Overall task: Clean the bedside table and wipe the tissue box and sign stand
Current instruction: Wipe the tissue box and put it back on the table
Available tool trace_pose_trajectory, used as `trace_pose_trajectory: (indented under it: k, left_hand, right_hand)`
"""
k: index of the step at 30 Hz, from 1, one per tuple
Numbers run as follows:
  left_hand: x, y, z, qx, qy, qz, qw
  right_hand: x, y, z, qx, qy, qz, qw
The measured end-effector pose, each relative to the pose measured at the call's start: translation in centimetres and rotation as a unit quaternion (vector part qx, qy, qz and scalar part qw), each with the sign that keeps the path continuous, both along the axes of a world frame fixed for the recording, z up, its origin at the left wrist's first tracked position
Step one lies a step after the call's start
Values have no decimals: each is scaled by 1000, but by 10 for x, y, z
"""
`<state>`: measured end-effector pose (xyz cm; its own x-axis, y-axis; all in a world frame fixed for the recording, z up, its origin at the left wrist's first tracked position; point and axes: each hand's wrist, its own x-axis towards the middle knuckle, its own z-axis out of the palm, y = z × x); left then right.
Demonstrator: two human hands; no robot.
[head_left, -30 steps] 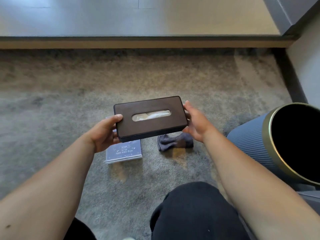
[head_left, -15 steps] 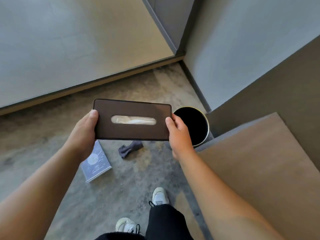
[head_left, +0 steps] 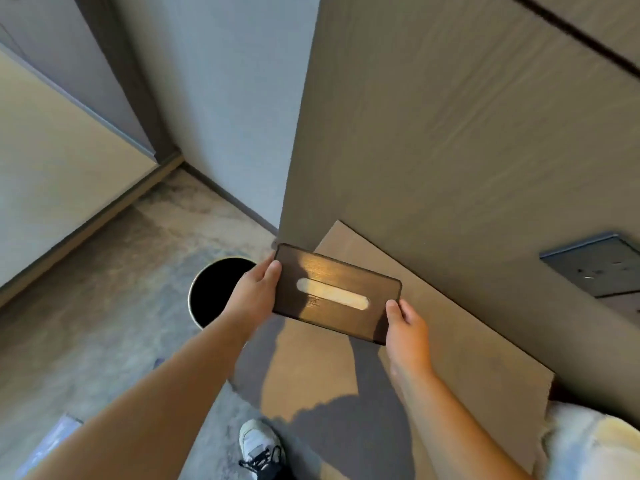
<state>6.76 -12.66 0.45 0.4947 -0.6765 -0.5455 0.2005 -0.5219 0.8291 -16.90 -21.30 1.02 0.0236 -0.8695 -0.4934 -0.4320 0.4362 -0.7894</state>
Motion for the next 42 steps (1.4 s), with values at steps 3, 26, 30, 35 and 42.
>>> trace_pose_trajectory:
  k: [3,26,30,35,42]
  left_hand:
    - [-16,-54,-19,8,-12,-62,998]
    - [-13,-178,-63,69,-144,-191,969]
    - [-15,-179,-59,74,-153,-193,966]
    - [-15,-172,-45,96,-89,-183,974]
    - [15,-79,-15,35,-155,-81,984]
  right_hand:
    - [-23,-26,-18,-5,12,-69,998]
    - [-11,-92,-54,-10,27,-132,991]
    - [-10,-95,-54,-18,48,-116,992]
    - [-11,-96,-45,14,79,-121,989]
    - [14,-57,-6,-240,188,89,948]
